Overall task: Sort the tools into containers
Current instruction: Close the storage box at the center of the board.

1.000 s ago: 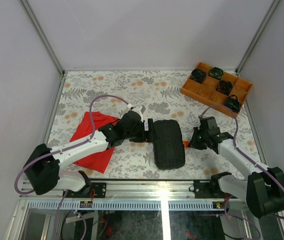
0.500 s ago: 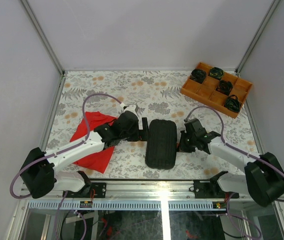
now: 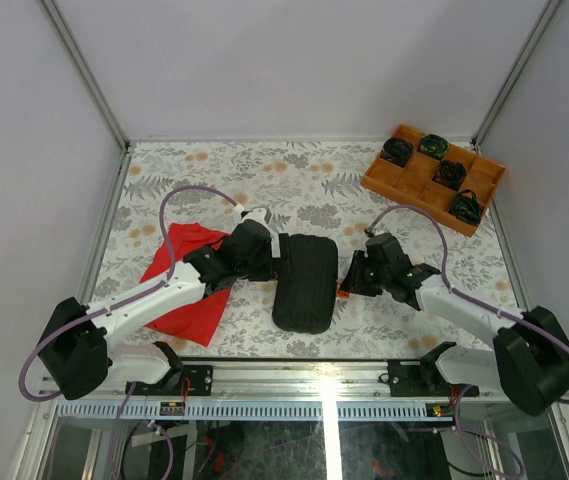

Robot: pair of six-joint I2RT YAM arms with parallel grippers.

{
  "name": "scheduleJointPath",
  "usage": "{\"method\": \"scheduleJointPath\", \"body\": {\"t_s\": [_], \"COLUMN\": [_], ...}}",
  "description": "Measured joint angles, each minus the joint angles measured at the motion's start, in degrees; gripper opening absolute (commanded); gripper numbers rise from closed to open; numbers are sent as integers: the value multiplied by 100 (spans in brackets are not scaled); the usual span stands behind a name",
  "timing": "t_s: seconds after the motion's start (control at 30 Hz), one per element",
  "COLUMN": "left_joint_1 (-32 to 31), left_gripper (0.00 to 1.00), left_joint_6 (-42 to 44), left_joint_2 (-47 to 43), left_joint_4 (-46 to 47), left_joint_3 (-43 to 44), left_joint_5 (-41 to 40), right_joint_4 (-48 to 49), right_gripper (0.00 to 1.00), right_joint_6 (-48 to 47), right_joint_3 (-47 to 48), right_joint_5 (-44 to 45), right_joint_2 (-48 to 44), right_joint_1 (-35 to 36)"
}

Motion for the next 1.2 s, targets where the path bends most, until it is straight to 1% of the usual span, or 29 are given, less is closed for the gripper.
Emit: {"method": "scheduleJointPath", "body": {"t_s": [0.1, 0.13, 0.23, 0.33, 0.47, 0.67, 1.0, 1.1, 1.2], "left_joint_1": [55, 68, 72, 72, 72, 72, 72, 72, 72], "left_gripper": [94, 94, 94, 93, 93, 92, 88, 87, 86], "left_joint_6": [68, 107, 210, 313, 417, 520, 472, 420, 374], "left_joint_2": [-57, -70, -81, -66, 85, 426, 944, 994, 1045], "left_joint_4": [15, 37, 149, 328, 743, 1156, 1355, 1438, 1480], "left_joint_3": [-76, -109, -214, -348, -494, -645, -647, -664, -664], "left_joint_5": [4, 17, 122, 286, 507, 717, 966, 1016, 1021], "right_joint_4": [-87, -81, -4, 120, 267, 533, 828, 955, 1043], "right_gripper": [54, 57, 62, 64, 68, 69, 69, 74, 76], "right_joint_6": [11, 44, 243, 516, 804, 1047, 1445, 1574, 1644], "right_joint_3": [-133, -238, -654, -1054, -1335, -1574, -2006, -2164, -2293], "right_joint_5": [374, 487, 743, 981, 1134, 1130, 1189, 1266, 1263], "right_joint_2": [-509, -761, -1532, -2068, -2387, -2638, -2979, -3082, -3110], "right_joint_1": [0, 0, 2, 2, 2, 2, 2, 2, 2]}}
